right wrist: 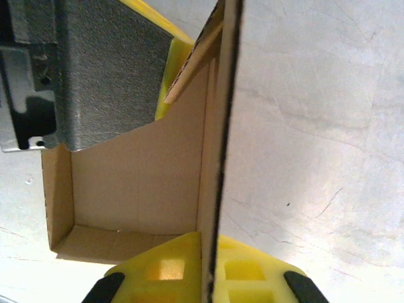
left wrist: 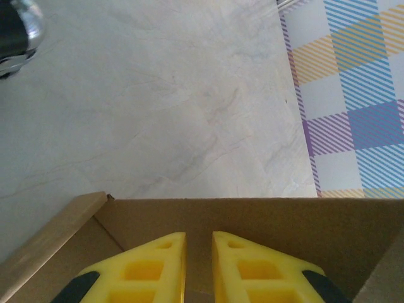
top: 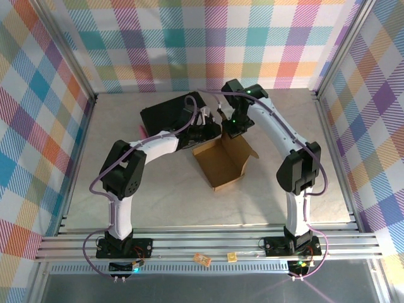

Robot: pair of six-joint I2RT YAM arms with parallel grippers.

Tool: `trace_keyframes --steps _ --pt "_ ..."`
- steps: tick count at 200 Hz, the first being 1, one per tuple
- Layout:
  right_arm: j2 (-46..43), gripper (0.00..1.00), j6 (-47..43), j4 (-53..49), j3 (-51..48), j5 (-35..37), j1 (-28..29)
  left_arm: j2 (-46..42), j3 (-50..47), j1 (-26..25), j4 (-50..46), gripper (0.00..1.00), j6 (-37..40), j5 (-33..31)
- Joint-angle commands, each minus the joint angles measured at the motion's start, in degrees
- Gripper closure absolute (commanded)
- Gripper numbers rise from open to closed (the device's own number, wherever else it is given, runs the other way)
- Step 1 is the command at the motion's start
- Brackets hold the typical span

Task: Fold the paper box

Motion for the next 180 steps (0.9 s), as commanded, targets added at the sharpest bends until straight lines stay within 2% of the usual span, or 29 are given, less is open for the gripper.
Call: trace_keyframes --steps 1,55,85,132,180 --pt "-1.74 1.0 -5.06 8.68 -0.22 1.43 3.66 -2.73 -3.22 0.11 1.64 0.81 -3.2 4.9" --pt "-5.63 1.0 -8.62 20.0 -10.36 11.33 10.35 -3.64 -8.43 1.23 5.65 0.81 -6.88 5.98" --pt "-9.46 1.0 -8.77 26.33 -17.95 12.8 12.63 -7.44 -14.24 1.62 5.46 0.82 -7.85 2.83" --pt "-13.97 1.0 -9.15 31.98 -28.45 11.6 14.73 -9.44 -19.58 2.17 7.44 0.82 -9.52 3.5" --pt "-15.79 1.0 -8.97 33.45 -33.04 11.29 15.53 -12.4 -22.71 3.29 6.35 0.84 -11.88 3.59"
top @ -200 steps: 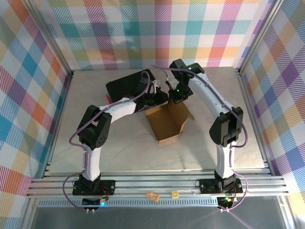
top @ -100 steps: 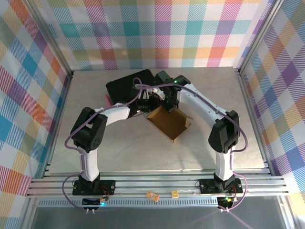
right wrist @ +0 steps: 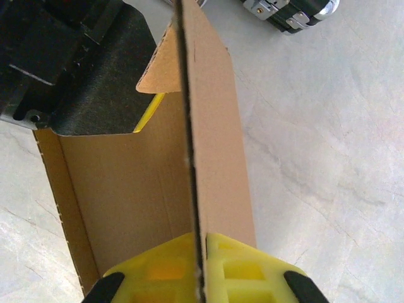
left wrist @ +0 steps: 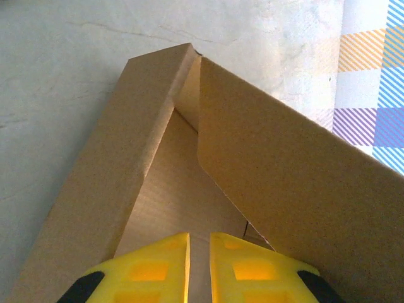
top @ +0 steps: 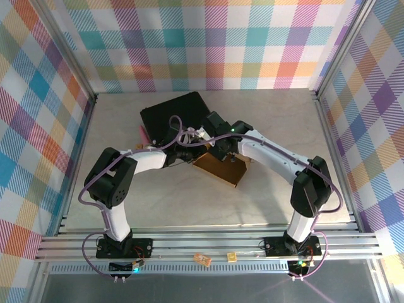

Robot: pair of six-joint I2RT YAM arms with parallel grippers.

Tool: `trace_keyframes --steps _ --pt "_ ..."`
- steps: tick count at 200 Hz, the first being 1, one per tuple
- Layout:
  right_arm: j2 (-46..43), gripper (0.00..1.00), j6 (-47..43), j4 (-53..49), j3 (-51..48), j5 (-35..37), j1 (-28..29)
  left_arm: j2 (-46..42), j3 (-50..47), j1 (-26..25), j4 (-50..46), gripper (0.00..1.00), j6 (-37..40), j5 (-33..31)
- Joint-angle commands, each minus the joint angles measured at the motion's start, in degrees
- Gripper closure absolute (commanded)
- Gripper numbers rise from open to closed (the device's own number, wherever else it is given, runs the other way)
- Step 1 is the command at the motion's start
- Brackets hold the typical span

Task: Fold the paper box

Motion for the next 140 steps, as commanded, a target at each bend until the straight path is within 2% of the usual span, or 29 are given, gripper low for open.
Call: trace_keyframes --steps 1,9,25,45,69,98,117,140 --pt "-0.3 1.0 -0.05 5.61 -1.78 -4.3 0.73 -3.84 -1.88 0.76 0.82 0.83 -1.9 0.95" --pt "-0.17 1.0 -0.26 5.25 -1.33 -4.25 0.74 -5.11 -2.48 1.08 -0.24 0.81 -2.08 0.74" --pt "0.51 1.0 -0.86 4.32 0.02 -3.65 0.75 -8.28 -3.1 1.78 -3.12 0.68 -2.7 0.29" --pt "1.45 1.0 -2.22 3.57 1.41 -2.9 0.78 -13.45 -3.08 2.99 -7.15 0.58 -4.24 -0.27" --pt "2.44 1.0 -3.29 2.74 2.6 -2.57 0.73 -19.03 -0.51 4.91 -16.24 0.55 -7.97 -1.5" --pt "2.88 1.0 -4.04 2.44 3.96 -3.53 0.74 -25.82 4.25 8.69 -29.99 0.51 -13.24 -8.87" --pt "3.29 1.0 -4.76 2.13 4.94 -4.56 0.74 -25.14 9.54 11.99 -37.51 0.43 -16.17 -10.95" --pt "3.53 1.0 -5.66 2.13 5.64 -5.45 0.74 -17.09 16.47 14.27 -38.93 0.41 -20.64 -5.02"
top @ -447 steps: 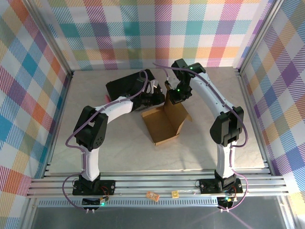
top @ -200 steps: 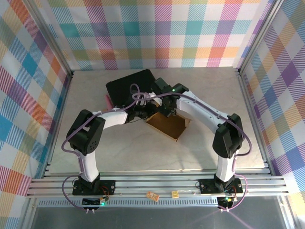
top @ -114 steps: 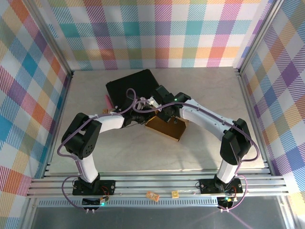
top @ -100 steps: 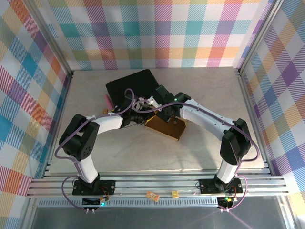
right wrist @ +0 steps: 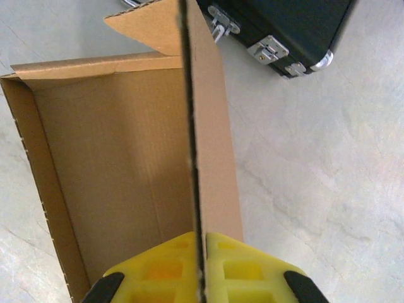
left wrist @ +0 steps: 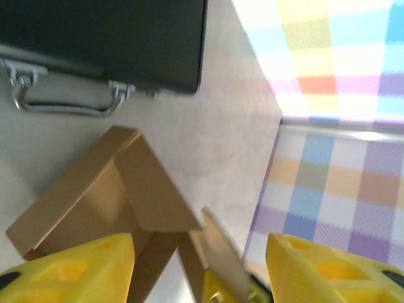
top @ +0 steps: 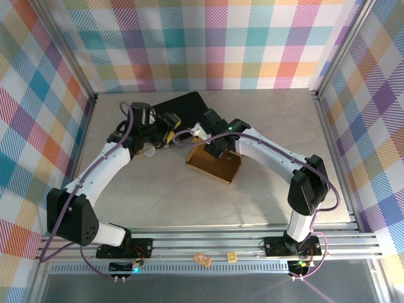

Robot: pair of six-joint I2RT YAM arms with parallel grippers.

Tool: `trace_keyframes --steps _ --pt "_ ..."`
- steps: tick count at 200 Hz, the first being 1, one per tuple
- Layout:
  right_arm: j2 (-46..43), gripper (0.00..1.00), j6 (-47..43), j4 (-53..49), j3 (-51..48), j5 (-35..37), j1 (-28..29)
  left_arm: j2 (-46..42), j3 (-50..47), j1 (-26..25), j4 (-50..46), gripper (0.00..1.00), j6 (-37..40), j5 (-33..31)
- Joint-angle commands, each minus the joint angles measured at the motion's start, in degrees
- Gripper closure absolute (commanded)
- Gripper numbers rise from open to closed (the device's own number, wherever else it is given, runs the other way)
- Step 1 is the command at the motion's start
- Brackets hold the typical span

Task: Fold the paper box

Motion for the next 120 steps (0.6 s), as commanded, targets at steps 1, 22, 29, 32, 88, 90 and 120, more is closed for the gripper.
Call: trace_keyframes --steps 1,22,29,32,88,90,120 --pt "1.27 1.0 -0.93 0.76 1.62 -4.22 0.41 7.39 5.79 1.99 -8.25 0.41 -6.36 2.73" --pt "1.52 1.0 -1.96 0.67 1.92 -5.15 0.46 16.3 13.88 1.56 -8.04 0.36 -7.5 8.69" --pt "1.69 1.0 -2.11 0.67 2.09 -5.23 0.46 18.64 15.83 1.04 -7.74 0.35 -8.06 10.54" --pt "1.69 1.0 -2.18 0.75 2.1 -5.17 0.49 19.52 16.57 0.85 -7.74 0.35 -8.23 11.24" --pt "3.06 1.0 -4.76 1.8 3.27 -4.43 0.72 22.2 15.13 -1.67 -7.39 0.39 -10.13 17.74" --pt "3.09 1.0 -4.91 1.81 3.32 -4.31 0.75 22.11 14.88 -1.68 -7.23 0.39 -10.27 17.85" --pt "3.46 1.0 -7.62 3.0 3.16 -2.88 1.71 21.57 12.52 -2.29 -3.77 0.41 -12.59 19.98"
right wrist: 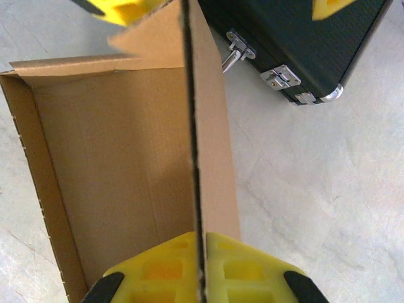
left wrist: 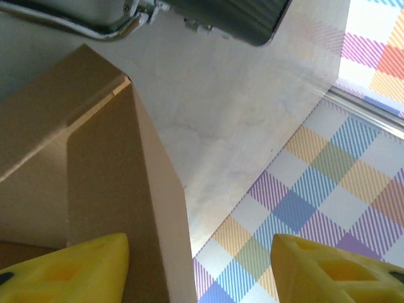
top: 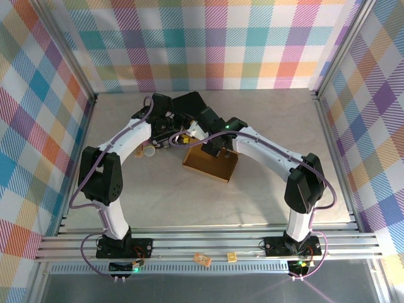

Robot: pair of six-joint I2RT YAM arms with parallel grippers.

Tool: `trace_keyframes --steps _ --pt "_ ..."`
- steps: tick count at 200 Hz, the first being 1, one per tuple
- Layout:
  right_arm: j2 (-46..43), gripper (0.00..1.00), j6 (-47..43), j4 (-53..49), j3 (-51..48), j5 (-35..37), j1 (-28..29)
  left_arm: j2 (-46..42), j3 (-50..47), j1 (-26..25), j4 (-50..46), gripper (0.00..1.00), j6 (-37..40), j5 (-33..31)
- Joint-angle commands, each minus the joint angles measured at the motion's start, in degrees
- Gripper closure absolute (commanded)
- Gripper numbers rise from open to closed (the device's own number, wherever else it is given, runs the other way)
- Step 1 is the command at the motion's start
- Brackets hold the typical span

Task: Fold the paper box

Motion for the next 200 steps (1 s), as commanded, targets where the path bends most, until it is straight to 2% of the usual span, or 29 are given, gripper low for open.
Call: trace_keyframes --steps 1,30,70,112,154,166,185,200 --pt "1.55 1.0 -2.56 2.87 0.95 -1.25 1.24 -2.37 -2.15 -0.5 2.21 0.41 -3.15 4.79" --pt "1.98 1.0 -3.28 3.8 0.99 0.08 1.81 -2.4 -2.97 -1.25 1.79 0.44 -2.85 5.62" --pt "2.34 1.0 -4.37 4.84 0.97 0.94 2.67 -3.42 -6.13 -1.81 3.92 0.53 -4.02 6.64" --pt "2.63 1.0 -5.0 5.41 0.61 0.95 3.4 -4.59 -10.73 -2.83 12.3 0.53 -10.56 8.1" --pt "2.19 1.0 -5.74 6.85 -0.42 1.37 4.0 -4.54 -11.72 -3.1 14.12 0.53 -16.3 9.35" --pt "1.89 1.0 -6.21 7.51 -0.95 1.39 4.12 -4.54 -12.34 -3.1 14.94 0.51 -19.15 9.9" --pt "1.04 1.0 -7.42 8.75 -2.53 0.97 4.23 -4.58 -13.71 -3.19 19.09 0.38 -24.42 10.92" --pt "0.12 1.0 -8.68 10.59 -4.51 1.08 4.37 -4.64 -13.36 -2.9 18.34 0.35 -25.41 11.05"
